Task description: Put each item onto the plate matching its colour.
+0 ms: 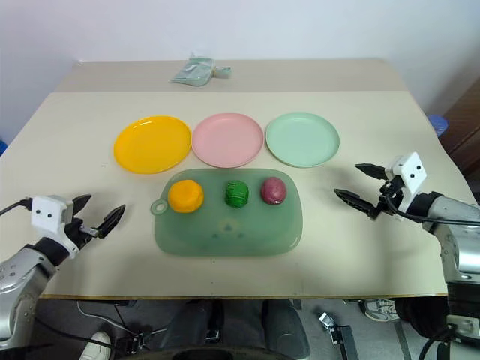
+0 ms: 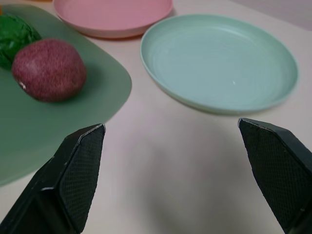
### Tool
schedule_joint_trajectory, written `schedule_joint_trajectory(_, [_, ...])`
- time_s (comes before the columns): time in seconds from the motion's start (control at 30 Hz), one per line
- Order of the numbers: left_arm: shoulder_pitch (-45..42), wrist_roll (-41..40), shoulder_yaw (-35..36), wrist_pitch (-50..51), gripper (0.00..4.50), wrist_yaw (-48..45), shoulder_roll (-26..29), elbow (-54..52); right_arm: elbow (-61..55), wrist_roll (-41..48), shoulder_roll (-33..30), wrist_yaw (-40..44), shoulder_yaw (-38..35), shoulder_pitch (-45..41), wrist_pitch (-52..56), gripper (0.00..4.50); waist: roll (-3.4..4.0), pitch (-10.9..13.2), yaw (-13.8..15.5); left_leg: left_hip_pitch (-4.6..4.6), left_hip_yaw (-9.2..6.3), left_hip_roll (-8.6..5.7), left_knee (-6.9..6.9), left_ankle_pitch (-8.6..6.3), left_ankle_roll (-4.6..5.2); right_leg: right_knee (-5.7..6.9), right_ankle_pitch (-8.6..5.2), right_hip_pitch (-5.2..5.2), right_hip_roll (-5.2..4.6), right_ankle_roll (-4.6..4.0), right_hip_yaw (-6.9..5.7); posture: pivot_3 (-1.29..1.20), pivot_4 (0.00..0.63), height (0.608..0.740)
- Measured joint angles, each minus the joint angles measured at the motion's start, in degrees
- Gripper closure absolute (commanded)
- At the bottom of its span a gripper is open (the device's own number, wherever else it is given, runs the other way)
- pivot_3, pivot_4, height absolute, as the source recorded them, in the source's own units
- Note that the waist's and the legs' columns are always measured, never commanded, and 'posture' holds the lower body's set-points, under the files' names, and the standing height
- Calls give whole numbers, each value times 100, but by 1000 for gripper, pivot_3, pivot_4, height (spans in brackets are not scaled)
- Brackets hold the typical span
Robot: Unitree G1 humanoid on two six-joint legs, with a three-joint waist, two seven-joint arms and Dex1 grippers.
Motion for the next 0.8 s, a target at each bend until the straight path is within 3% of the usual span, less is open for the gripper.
schedule_joint_trajectory(0.8, [-503,3,-180,32,0,-244,-85,201,-441,-61,104,-565,-79,38,382,27,0,0,25,-1,0,-3,1,0,0,0,0,2,1,1,-1,0,150,739])
